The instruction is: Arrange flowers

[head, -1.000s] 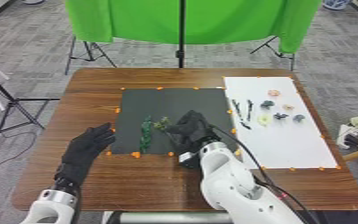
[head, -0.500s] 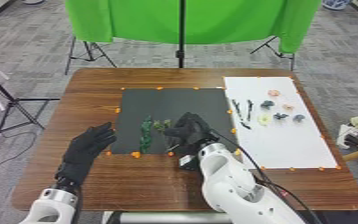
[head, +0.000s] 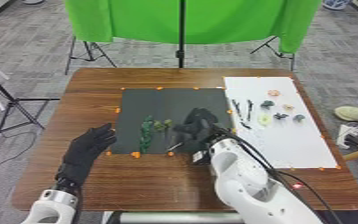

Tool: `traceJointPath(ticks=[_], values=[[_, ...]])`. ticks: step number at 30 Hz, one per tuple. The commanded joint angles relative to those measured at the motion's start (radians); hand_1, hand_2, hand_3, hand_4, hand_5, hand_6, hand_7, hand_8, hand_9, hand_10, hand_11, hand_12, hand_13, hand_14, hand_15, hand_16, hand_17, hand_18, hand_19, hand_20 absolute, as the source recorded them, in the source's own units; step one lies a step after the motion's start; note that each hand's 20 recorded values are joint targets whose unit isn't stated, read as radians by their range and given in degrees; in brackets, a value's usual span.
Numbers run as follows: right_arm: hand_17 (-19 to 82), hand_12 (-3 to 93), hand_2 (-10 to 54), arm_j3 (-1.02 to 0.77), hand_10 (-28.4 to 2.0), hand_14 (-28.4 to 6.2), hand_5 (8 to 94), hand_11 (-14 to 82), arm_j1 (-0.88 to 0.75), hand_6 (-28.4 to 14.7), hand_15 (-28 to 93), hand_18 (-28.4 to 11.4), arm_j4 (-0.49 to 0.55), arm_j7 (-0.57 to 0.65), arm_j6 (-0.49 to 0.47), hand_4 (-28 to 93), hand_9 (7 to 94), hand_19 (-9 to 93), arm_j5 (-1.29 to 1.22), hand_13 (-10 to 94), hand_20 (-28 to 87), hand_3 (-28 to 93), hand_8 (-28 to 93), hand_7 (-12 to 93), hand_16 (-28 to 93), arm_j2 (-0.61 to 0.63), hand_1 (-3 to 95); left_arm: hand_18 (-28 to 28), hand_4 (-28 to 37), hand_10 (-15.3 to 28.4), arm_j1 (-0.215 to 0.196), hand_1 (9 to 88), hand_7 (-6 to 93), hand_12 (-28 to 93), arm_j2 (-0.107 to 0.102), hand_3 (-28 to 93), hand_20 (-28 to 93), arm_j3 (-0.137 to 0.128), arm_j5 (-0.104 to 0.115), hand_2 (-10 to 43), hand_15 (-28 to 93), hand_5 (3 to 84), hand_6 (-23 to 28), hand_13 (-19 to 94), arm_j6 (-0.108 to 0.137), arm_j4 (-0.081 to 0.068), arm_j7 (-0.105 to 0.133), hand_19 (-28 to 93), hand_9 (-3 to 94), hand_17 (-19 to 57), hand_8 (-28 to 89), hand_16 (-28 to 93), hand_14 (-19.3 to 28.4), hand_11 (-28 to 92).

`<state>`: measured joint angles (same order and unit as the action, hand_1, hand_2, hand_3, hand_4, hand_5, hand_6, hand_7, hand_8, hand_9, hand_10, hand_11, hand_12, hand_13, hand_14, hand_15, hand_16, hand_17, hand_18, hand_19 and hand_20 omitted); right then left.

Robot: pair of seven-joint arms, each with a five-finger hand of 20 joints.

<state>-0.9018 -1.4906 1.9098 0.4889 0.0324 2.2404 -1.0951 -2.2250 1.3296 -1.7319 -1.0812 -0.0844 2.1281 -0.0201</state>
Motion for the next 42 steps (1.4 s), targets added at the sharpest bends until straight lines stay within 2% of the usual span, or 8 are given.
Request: traceJointPath(ticks=[1,11,16,22,30,35,39,42], values=[[66,25.7,3.9,-0.056,-13.6,-5.3,78.1,34.7,-0.085,-0.1,56,-13.2,0.126,0.033,-0.095,-16,91.3,93,-0.073,93,53,63,-10,16,34,0.063,25.0,14.9,-28.3,14.0,-0.025,22.4,5.1,11,0.013,65,19,-0.003,0.004,6.0,27,43.1,8.6,27,0.009,0.001,-0.004,20,38.6,-0.4,-4,-2,18.8,16],[67,25.8,6.2,-0.065,-13.8,-5.5,79.3,35.5,-0.118,0.1,57,-13.6,0.117,0.067,-0.144,-16,92.2,93,-0.116,93,55,62,-10,15,33,0.051,24.2,14.9,-28.3,13.9,-0.023,22.4,5.1,11,0.009,65,19,0.000,0.010,5.9,27,43.0,8.6,27,0.000,-0.004,-0.006,20,38.7,-0.4,-4,-2,18.9,16],[67,25.9,6.6,-0.063,-14.1,-5.6,79.2,35.3,-0.107,-0.1,57,-13.6,0.085,0.075,-0.158,-16,92.1,93,-0.122,93,55,62,-10,15,34,0.047,23.6,15.0,-28.3,14.0,-0.019,22.6,5.1,11,0.020,65,19,0.002,0.005,5.6,27,43.1,8.5,27,0.004,0.000,0.002,20,38.6,-0.5,-4,-2,18.8,16],[67,25.9,6.8,-0.066,-14.1,-5.8,78.8,35.1,-0.070,-0.4,57,-13.5,0.047,0.087,-0.128,-16,91.9,93,-0.128,93,55,62,-10,15,33,0.042,23.3,15.0,-28.3,14.0,-0.011,22.6,5.1,11,0.010,65,19,0.006,0.011,5.6,27,43.2,8.5,27,0.007,-0.007,-0.010,20,38.6,-0.4,-4,-2,18.8,16],[67,25.8,6.9,-0.058,-14.2,-5.9,78.4,34.9,-0.018,-0.6,57,-13.5,0.005,0.088,-0.104,-16,91.7,93,-0.129,93,55,61,-9,15,33,0.038,23.1,14.9,-28.3,14.0,0.003,22.8,5.2,11,-0.001,65,19,0.010,0.010,5.6,27,43.3,8.5,27,-0.008,-0.014,-0.010,20,38.7,-0.4,-4,-2,18.8,16],[67,25.8,6.9,-0.078,-14.2,-5.9,78.4,34.8,-0.026,-0.7,57,-13.4,0.014,0.087,-0.100,-15,91.6,93,-0.143,93,55,61,-9,14,33,0.043,23.0,15.0,-28.3,14.0,0.000,22.9,5.2,11,-0.001,65,19,0.007,0.010,5.5,27,43.2,8.5,27,-0.004,-0.012,-0.006,20,38.6,-0.4,-4,-2,18.8,16],[66,25.8,6.6,-0.148,-14.2,-5.8,78.3,34.8,-0.057,-0.5,57,-13.6,0.053,0.101,-0.117,-15,91.4,93,-0.131,93,55,62,-9,15,33,0.050,23.2,15.0,-28.3,14.0,0.001,22.7,5.3,11,0.004,65,19,0.010,0.008,5.5,27,43.3,8.5,27,-0.013,-0.013,-0.005,20,38.6,-0.5,-4,-2,18.8,16],[66,25.8,3.5,-0.202,-13.9,-5.6,78.2,34.6,-0.066,-0.7,57,-13.5,0.076,0.104,-0.071,-15,91.0,93,-0.088,92,55,64,-9,16,33,0.072,26.3,15.0,-28.3,13.9,-0.009,22.8,5.3,11,0.010,65,19,0.010,0.008,5.6,27,43.3,8.5,27,-0.003,-0.009,-0.005,20,38.6,-0.5,-4,-2,18.8,16]])
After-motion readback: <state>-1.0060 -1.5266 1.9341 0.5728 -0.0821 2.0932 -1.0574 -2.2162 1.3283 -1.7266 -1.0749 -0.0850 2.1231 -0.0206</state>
